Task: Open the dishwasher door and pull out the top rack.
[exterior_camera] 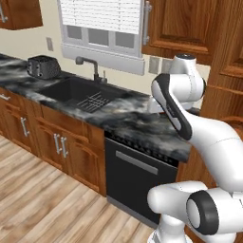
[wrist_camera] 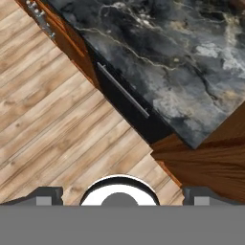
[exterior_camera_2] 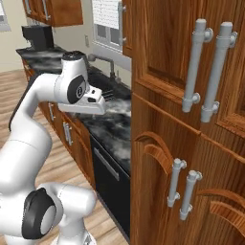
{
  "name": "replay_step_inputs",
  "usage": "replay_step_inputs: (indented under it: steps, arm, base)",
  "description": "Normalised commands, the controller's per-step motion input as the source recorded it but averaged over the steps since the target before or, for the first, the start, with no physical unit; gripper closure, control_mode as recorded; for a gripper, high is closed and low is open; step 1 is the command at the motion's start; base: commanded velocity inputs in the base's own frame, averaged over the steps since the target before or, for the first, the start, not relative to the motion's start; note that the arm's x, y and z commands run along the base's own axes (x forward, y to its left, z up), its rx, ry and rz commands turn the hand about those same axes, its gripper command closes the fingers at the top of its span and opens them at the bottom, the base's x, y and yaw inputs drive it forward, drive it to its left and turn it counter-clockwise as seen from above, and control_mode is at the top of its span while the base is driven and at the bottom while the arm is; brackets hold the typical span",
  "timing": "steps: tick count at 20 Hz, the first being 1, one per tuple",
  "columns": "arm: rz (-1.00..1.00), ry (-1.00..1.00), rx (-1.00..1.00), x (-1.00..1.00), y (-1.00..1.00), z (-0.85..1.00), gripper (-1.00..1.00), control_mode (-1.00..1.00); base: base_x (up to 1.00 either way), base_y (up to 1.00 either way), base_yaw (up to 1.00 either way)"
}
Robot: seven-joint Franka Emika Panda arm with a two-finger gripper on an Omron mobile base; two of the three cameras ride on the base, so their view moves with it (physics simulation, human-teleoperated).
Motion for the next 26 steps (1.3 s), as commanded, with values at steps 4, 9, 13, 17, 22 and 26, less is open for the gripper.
replay_step_inputs:
  steps: [4,9,13,17,22,26]
  arm:
    - [0.0,0.0,0.0,0.0,0.0,0.0,-1.0,1.0]
    - [0.0,0.0,0.0,0.0,0.0,0.0,-1.0,1.0]
    - [0.07,0.0,0.0,-0.08,0.0,-0.03,-1.0,-1.0]
    - [0.04,0.0,0.0,0.0,0.08,-0.01,-1.0,-1.0]
    - [0.0,0.0,-0.09,0.18,0.76,-0.11,-1.0,-1.0]
    - [0.0,0.0,-0.19,0.35,1.0,-0.16,-1.0,-1.0]
  base:
    - [-0.48,-0.12,0.27]
    - [-0.52,-0.17,0.24]
    - [-0.2,-0.06,0.1]
    - [0.0,0.0,0.0]
    - [0.0,0.0,0.0]
    - [0.0,0.0,0.0]
